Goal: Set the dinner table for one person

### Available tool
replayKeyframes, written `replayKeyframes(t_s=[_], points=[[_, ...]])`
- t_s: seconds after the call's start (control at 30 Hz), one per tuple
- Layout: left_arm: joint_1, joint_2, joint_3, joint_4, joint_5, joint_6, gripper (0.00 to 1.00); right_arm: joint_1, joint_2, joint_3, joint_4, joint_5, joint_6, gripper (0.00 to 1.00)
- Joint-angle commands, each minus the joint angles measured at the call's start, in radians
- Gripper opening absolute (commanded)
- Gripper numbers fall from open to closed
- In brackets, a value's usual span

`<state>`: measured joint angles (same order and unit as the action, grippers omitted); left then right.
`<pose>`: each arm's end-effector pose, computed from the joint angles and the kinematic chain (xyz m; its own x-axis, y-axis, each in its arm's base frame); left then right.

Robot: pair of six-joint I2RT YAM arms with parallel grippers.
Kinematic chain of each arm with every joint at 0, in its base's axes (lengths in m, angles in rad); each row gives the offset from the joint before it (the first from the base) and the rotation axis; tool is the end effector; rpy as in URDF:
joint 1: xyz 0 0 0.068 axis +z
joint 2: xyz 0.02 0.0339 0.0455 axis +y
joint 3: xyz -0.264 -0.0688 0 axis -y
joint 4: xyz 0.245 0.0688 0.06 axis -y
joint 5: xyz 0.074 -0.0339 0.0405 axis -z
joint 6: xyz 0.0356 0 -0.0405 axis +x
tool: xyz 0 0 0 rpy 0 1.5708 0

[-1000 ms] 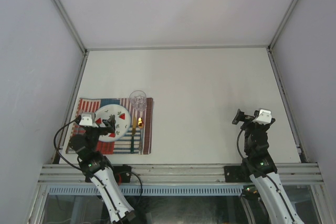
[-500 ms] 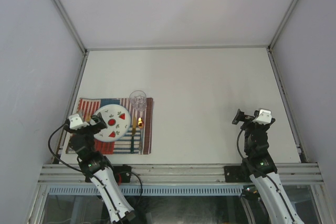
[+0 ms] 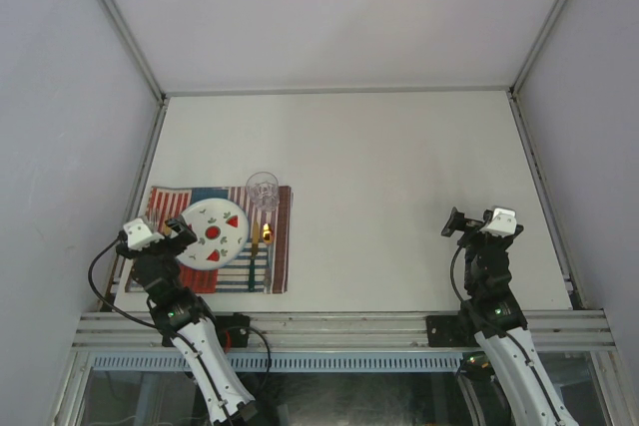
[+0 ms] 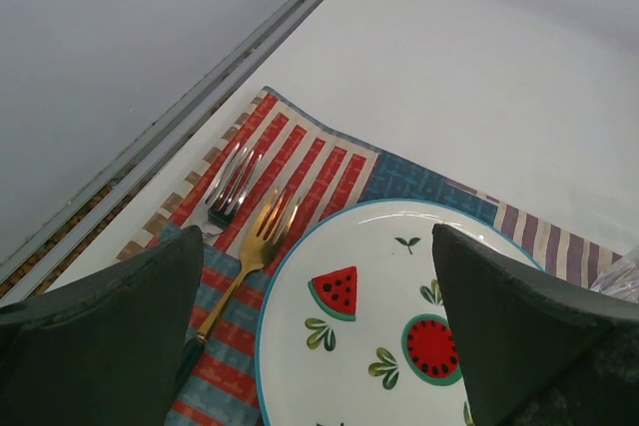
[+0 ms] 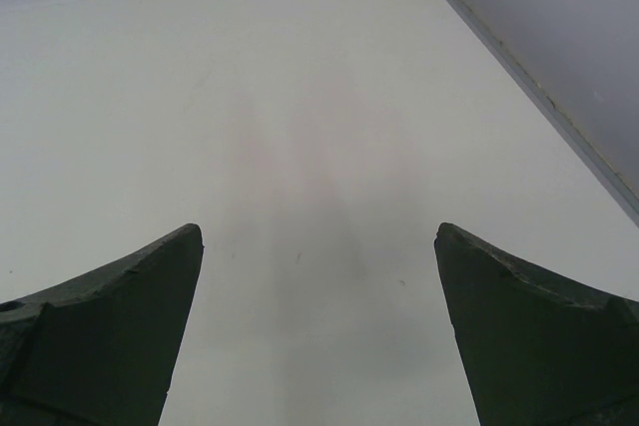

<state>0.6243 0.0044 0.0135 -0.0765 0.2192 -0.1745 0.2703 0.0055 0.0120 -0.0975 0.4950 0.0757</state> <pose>0.0929 0.0574 0.1696 0.0147 -0.1983 -0.9800 -0.3980 0.8980 -0.1876 0.1062 0.0119 0.1670 -0.0706 0.0495 -0.9963 0.2269 0.9734 0.0323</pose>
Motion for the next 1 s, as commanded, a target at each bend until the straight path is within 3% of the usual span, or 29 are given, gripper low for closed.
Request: replayKeyframes(t_s=[0.0,0.17,0.3,0.57,0.7,0.8,0.9,0.97], points=[[-0.003,-0.189,-0.030,-0.089,-0.008,-0.016,1.00,-0.002,-0.078,-0.050,-0.065,-0.006,0.018,1.00],[-0.002,-0.141,-0.030,-0.048,0.056,0.004,1.00,-0.003,-0.078,-0.049,-0.065,-0.008,0.018,1.00],[0.000,-0.007,0.022,-0.057,-0.078,-0.032,1.00,-0.003,-0.078,-0.050,-0.065,-0.008,0.018,1.00],[-0.001,0.247,0.341,-0.083,0.194,0.080,1.00,-0.003,-0.078,-0.050,-0.065,-0.007,0.019,1.00],[-0.002,0.135,0.343,0.036,0.245,0.037,1.00,-0.003,-0.078,-0.050,-0.065,-0.007,0.018,1.00],[-0.002,-0.043,0.354,-0.066,0.126,0.004,1.00,-0.003,-0.078,-0.050,-0.065,-0.007,0.018,1.00],[-0.002,-0.222,0.244,-0.075,0.102,-0.019,1.00,-0.003,-0.078,-0.050,-0.065,-0.009,0.018,1.00],[-0.003,-0.171,0.202,-0.097,0.121,-0.008,1.00,-0.003,-0.079,-0.050,-0.064,-0.009,0.018,1.00]])
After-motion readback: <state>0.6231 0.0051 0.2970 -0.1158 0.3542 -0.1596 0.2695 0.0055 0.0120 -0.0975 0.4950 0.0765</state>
